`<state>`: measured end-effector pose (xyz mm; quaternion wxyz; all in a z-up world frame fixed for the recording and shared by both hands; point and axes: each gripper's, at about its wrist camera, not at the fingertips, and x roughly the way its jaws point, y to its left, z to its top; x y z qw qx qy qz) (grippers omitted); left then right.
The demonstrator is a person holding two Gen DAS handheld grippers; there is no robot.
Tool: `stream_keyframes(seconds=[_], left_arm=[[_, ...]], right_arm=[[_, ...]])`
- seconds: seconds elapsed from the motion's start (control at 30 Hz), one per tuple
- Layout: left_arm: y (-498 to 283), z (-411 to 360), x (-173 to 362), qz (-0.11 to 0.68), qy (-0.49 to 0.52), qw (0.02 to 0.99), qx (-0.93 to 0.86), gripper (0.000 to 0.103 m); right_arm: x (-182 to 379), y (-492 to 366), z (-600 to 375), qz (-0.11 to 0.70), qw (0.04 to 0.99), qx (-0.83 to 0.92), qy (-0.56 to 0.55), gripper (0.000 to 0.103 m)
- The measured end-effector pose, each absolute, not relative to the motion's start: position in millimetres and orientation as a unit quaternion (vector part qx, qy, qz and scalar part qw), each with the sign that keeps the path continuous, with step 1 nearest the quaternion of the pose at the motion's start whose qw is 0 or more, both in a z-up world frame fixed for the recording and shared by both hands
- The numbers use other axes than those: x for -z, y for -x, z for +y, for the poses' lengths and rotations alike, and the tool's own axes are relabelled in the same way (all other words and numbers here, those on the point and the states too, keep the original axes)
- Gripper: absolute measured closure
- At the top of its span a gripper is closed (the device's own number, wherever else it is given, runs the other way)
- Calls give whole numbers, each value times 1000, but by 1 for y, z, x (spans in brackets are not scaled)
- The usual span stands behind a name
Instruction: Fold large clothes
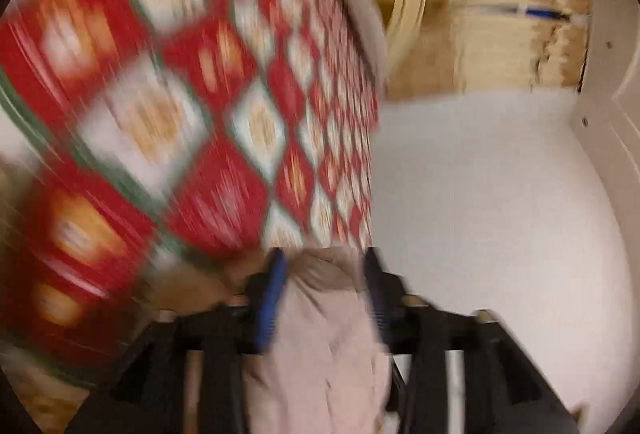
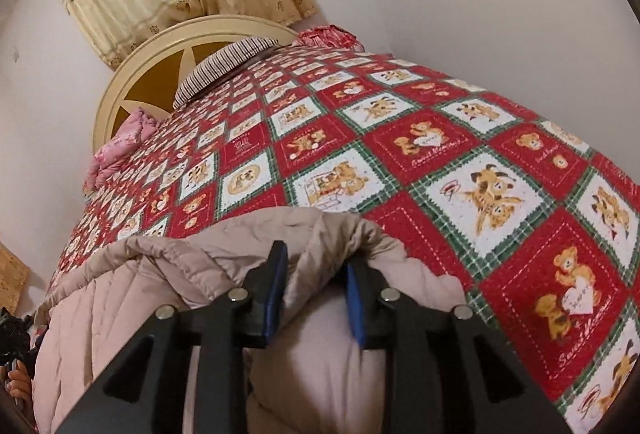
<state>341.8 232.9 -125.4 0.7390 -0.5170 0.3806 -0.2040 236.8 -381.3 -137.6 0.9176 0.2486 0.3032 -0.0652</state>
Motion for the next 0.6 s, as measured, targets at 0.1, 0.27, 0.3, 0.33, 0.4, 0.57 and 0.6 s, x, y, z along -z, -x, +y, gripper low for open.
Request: stream_keyframes(seconds=[0.1,0.27,0.3,0.33,0.4,0.57,0.6], left_arm=[[-319,257,90,344,489,789,146,34],[-283,180,19,353,240,889,168,34],[-275,160,9,346,206,897,183,34],[-264,137,1,339,179,901,202,34],[-250,106,-1,338,158,900,224,34],[-234,39,24,333,119,897,263,34],[-228,24,33,333,103,900,263,34]], right_arm=[[139,-237,-382,304,916,63,-252,72],[138,-247,-377,325,912,71,-240,71],[136,-252,-375,336,909,71,-236,70],[127,-255,-374,351,905,68,-232,68],[100,-242,-372,321,916,63,-234,65],[16,-160,-326,202,963,17,-175,62],[9,-147,-304,211,967,-10,-145,62]])
